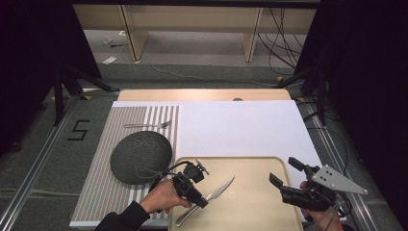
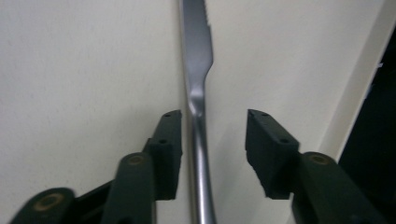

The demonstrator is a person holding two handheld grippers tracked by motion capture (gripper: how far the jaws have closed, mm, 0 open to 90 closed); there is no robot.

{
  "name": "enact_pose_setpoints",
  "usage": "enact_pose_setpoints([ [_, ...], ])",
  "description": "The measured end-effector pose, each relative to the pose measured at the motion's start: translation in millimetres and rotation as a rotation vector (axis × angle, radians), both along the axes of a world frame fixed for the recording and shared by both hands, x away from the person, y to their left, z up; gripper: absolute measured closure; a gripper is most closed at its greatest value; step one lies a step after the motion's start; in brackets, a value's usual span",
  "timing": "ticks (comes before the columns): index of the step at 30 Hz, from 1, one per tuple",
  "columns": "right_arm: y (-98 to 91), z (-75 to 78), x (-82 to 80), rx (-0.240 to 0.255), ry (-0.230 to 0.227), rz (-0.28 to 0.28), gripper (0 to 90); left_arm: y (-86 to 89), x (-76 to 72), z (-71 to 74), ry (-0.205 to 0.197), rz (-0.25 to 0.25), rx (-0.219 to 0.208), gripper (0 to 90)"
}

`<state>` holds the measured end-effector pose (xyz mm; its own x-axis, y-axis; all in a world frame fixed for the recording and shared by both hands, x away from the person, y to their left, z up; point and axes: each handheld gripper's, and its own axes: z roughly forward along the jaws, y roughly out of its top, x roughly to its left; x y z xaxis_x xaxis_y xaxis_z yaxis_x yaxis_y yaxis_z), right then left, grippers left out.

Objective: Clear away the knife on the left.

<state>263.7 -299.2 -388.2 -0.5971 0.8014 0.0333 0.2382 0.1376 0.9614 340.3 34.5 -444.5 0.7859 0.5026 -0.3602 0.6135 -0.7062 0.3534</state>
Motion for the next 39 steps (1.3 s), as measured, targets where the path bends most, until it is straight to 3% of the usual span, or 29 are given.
enact_pose_setpoints([
  [3, 0.4, 0.1, -0.3, 0.0, -0.001, 0.002, 18.3, -2.0, -5.8, 6.4, -0.111, -0.031, -0.045, 46.3],
  [7, 0.4, 0.1, -0.4, -0.001, -0.001, 0.001, 18.3, -6.8, -10.4, 6.2, -0.176, -0.056, -0.073, 50.7],
  [12, 0.4, 0.0, -0.3, -0.001, -0.001, 0.002, 18.3, -14.1, -12.2, 2.7, -0.19, -0.072, -0.077, 68.0],
  [15, 0.4, 0.0, -0.1, -0.001, -0.001, 0.001, 18.3, -17.4, -12.1, -1.3, -0.195, -0.082, -0.054, 76.0],
  [23, 0.7, -0.1, -0.4, -0.002, -0.001, 0.001, 18.3, -25.5, -12.2, -12.5, -0.21, -0.126, -0.017, 88.0],
  [31, 0.9, -0.2, -0.3, -0.002, -0.002, 0.003, 18.3, -31.3, -12.2, -18.4, -0.2, -0.163, 0.004, 89.5],
  [39, 0.8, -0.1, -0.4, -0.001, -0.002, 0.004, 18.3, -31.0, -9.2, -20.0, -0.2, -0.152, 0.016, 89.6],
])
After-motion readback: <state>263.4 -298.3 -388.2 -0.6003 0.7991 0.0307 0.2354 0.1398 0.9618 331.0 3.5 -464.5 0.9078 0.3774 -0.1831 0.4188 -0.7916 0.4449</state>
